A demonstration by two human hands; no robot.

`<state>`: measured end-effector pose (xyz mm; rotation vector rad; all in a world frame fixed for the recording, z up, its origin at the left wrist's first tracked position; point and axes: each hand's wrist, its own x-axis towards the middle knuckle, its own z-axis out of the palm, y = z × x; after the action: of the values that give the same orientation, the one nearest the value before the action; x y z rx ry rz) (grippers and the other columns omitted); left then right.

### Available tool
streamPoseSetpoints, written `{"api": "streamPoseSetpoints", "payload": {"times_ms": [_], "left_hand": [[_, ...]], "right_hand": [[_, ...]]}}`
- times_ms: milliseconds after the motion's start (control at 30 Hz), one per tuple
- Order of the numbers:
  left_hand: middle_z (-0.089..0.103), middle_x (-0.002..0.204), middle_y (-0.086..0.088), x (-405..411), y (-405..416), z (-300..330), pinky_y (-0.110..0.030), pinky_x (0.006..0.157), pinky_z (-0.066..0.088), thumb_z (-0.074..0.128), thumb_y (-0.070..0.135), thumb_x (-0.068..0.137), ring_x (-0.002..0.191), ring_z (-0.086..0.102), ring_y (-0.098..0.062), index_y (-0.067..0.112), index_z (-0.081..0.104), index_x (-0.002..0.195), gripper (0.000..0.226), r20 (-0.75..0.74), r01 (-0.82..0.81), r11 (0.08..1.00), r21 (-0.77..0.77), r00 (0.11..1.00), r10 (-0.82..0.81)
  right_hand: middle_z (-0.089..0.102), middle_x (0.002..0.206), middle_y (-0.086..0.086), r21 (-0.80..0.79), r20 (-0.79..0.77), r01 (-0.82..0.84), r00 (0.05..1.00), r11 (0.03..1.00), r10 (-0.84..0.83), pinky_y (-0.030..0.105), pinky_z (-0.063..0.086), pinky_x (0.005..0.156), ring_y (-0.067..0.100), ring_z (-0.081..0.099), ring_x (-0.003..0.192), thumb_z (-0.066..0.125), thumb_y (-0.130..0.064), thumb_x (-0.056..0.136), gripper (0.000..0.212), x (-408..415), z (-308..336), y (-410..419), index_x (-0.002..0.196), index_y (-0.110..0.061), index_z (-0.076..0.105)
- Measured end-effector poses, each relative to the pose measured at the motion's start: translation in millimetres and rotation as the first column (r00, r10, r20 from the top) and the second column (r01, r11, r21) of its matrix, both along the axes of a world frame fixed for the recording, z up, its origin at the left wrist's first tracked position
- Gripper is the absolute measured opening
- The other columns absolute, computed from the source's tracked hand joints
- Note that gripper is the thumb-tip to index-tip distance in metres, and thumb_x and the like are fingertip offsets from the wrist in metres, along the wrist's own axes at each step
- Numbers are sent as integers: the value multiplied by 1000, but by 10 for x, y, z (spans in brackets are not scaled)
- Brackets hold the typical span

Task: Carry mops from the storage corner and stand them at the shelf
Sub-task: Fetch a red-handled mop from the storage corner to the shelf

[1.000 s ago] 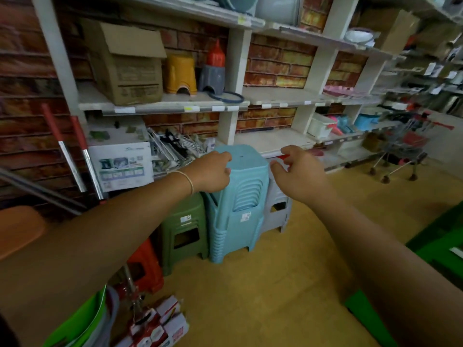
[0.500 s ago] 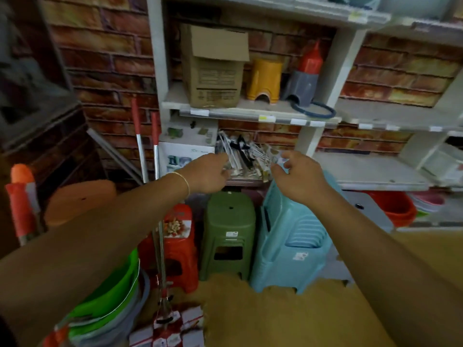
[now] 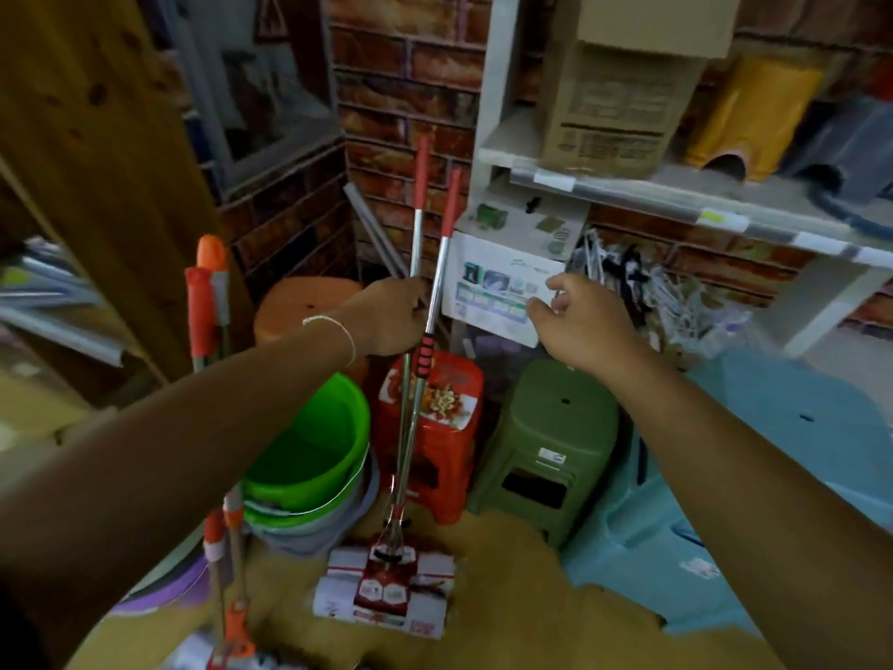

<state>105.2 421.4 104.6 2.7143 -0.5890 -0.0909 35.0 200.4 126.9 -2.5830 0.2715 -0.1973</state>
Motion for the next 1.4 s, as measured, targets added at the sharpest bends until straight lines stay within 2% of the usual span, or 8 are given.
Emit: {"api": "streamPoseSetpoints", "payload": {"times_ms": [333, 500, 600, 800, 1100, 1200, 1267, 1400], "left_hand": [[57, 129, -21, 713, 416, -249, -39, 98, 46, 47, 22, 97, 118, 55, -37, 4, 49, 133, 41, -26, -26, 997, 68, 999, 28], [61, 118, -22, 989, 430, -483, -27, 73, 39, 47, 18, 97, 104, 60, -36, 3, 50, 128, 35, -70, -22, 998, 61, 997, 26], [60, 122, -21, 1105, 435, -647, -30, 82, 45, 50, 18, 96, 110, 58, -36, 2, 51, 129, 37, -99, -46, 999, 19, 994, 48], [58, 126, -18, 1412, 331, -949, -42, 94, 48, 41, 37, 92, 113, 57, -35, 6, 49, 130, 49, -207, -115, 991, 74, 970, 128], [65, 110, -15, 2005, -136, -1508, -35, 87, 49, 39, 34, 96, 102, 62, -33, 6, 60, 113, 38, -357, -333, 942, 47, 875, 328], [67, 105, -16, 2163, -255, -1679, -40, 82, 51, 36, 41, 84, 96, 64, -35, 9, 59, 108, 46, -380, -370, 929, 26, 855, 352], [68, 104, -14, 2214, -278, -1770, -38, 81, 52, 41, 40, 86, 94, 65, -34, 12, 60, 113, 43, -382, -396, 918, 40, 843, 380], [67, 107, -18, 2240, -248, -1937, -38, 86, 51, 47, 34, 87, 99, 63, -36, 8, 61, 114, 41, -390, -471, 882, 23, 808, 441]], "right_hand": [[63, 125, 7, 40, -34, -49, 998, 998, 50, 27, 40, 82, 23, 58, 105, 54, -42, 97, 48, 988, -193, 456, 137, -15, 52], [58, 137, 10, 51, -142, -99, 984, 994, 105, 25, 38, 86, 29, 57, 119, 52, -40, 99, 52, 1375, -411, 576, 142, -12, 48], [57, 138, 10, 58, -208, -135, 967, 989, 144, 25, 37, 86, 29, 55, 122, 52, -41, 99, 52, 1624, -636, 596, 141, -11, 49], [56, 80, -1, 120, -271, -155, 945, 981, 183, 28, 40, 59, 20, 54, 76, 51, -41, 98, 25, 2077, -1107, 502, 88, -18, 56], [56, 79, 2, 255, -392, -201, 872, 946, 292, 26, 38, 57, 13, 53, 65, 55, -38, 96, 24, 3092, -1842, 187, 86, -16, 52], [60, 108, 10, 274, -453, -166, 846, 947, 279, 30, 43, 75, 25, 62, 97, 55, -39, 96, 36, 3521, -2019, 152, 118, -11, 57], [50, 139, 16, 309, -477, -118, 839, 944, 261, 33, 47, 89, 32, 54, 122, 56, -38, 96, 65, 3762, -2069, 174, 147, -4, 35], [40, 152, 13, 564, -436, 89, 876, 821, 205, 42, 43, 107, 31, 45, 134, 65, -40, 91, 82, 4106, -2138, 278, 154, -8, 22]]}}
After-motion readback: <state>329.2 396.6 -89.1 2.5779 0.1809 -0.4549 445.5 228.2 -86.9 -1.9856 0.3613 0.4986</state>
